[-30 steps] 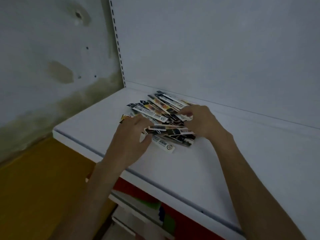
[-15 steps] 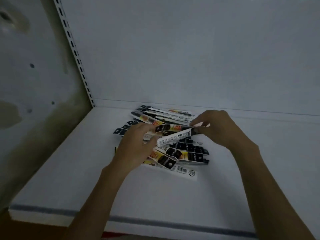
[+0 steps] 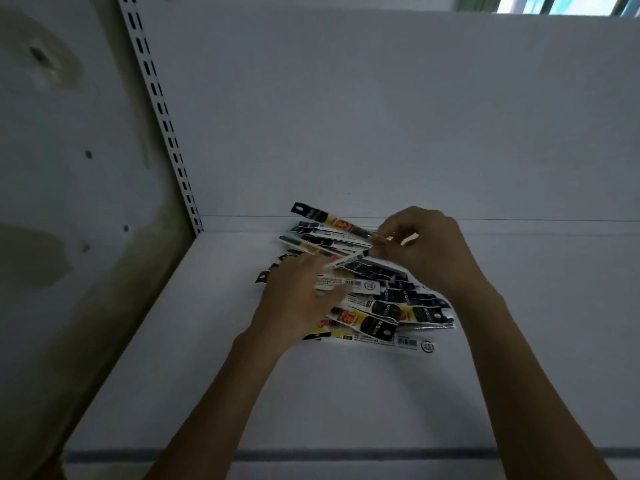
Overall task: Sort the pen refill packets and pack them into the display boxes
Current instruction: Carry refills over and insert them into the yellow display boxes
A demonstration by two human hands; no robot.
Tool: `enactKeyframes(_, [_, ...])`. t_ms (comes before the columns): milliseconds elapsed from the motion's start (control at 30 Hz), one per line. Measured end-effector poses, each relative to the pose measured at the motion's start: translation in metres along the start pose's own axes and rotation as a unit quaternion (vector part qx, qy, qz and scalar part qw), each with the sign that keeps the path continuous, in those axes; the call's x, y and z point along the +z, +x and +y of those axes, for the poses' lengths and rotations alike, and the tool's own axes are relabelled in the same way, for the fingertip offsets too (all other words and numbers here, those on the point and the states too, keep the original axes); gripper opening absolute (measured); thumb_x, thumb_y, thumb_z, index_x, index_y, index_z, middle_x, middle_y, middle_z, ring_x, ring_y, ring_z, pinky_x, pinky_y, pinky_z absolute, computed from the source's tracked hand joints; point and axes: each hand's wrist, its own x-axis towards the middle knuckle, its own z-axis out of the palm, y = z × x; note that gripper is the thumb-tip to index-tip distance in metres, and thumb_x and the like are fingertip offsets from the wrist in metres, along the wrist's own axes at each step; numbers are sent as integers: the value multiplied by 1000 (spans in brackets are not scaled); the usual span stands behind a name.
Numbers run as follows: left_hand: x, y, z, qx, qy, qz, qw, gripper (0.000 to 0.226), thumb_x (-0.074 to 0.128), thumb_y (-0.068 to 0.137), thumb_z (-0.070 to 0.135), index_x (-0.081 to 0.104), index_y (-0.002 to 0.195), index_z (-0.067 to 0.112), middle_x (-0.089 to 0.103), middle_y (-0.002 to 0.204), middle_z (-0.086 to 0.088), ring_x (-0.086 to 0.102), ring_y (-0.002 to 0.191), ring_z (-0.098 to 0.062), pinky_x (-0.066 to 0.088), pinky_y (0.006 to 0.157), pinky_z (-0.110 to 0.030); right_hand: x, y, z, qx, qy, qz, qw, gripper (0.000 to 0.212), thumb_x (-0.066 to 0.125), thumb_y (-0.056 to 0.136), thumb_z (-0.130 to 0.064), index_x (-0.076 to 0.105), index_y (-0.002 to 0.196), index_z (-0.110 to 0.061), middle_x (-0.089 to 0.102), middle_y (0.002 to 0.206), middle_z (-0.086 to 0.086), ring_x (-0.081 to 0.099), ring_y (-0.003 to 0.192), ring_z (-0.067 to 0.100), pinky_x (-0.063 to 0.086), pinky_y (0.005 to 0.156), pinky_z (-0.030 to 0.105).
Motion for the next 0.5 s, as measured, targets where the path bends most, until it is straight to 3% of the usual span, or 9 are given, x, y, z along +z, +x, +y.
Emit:
enactKeyframes(100, [-3, -1, -2, 10, 53, 17, 998, 28, 52, 92, 35, 61, 110, 16, 66, 92, -2, 61, 81, -19, 50, 69, -34, 12, 4, -4, -3, 9, -1, 1000, 13, 79, 69, -28, 66, 69, -26, 64, 80, -9, 57, 72, 5, 38, 57, 8])
enactKeyframes(167, [-9, 1, -7, -30, -10, 60, 998, 22, 47, 95, 29, 57, 103, 11, 63, 80, -4, 61, 66, -15, 52, 58, -31, 12, 8, -4, 9, 33, 23, 999, 11, 77, 71, -32, 67, 69, -26, 65, 80, -8, 56, 70, 6, 38, 56, 9])
enactKeyframes(233, [-14, 4, -7, -91, -92, 108, 986, 21, 45, 96, 27, 46, 82, 11, 51, 65, 0, 51, 51, -4, 41, 44, -15, 9, 12, -6, 18, 32, 67, 997, 11, 74, 73, -33, 66, 70, -26, 64, 79, -6, 54, 67, 6, 36, 55, 9])
enactKeyframes(300, [-18, 9, -2, -161, -212, 125, 956, 32, 46, 95, 35, 36, 72, 16, 44, 64, 1, 44, 52, -4, 36, 50, -15, 13, 15, -13, 8, -3, 81, 997, 10, 73, 76, -31, 67, 73, -24, 61, 79, -6, 48, 63, 3, 33, 54, 7])
enactKeyframes(367, [-17, 16, 7, -200, -303, 98, 927, 30, 46, 92, 45, 39, 76, 19, 48, 72, 2, 46, 63, -10, 38, 58, -22, 30, 14, -27, -24, -64, 34, 997, 9, 71, 78, -28, 68, 79, -20, 59, 81, -4, 48, 66, 3, 35, 59, 12])
enactKeyframes(433, [-16, 20, 13, -196, -300, 88, 930, 25, 44, 92, 45, 48, 88, 21, 55, 78, 7, 52, 69, -4, 37, 59, -21, 54, 9, -40, -79, -107, -50, 990, 11, 66, 82, -22, 67, 88, -13, 60, 85, 2, 56, 74, 14, 42, 64, 25])
enactKeyframes(500, [-17, 22, 11, -195, -284, 124, 931, 21, 41, 96, 37, 53, 90, 21, 57, 79, 9, 53, 72, 0, 38, 59, -18, 65, 5, -45, -128, -82, -132, 979, 15, 66, 81, -17, 67, 95, -10, 63, 89, 5, 59, 77, 18, 45, 66, 27])
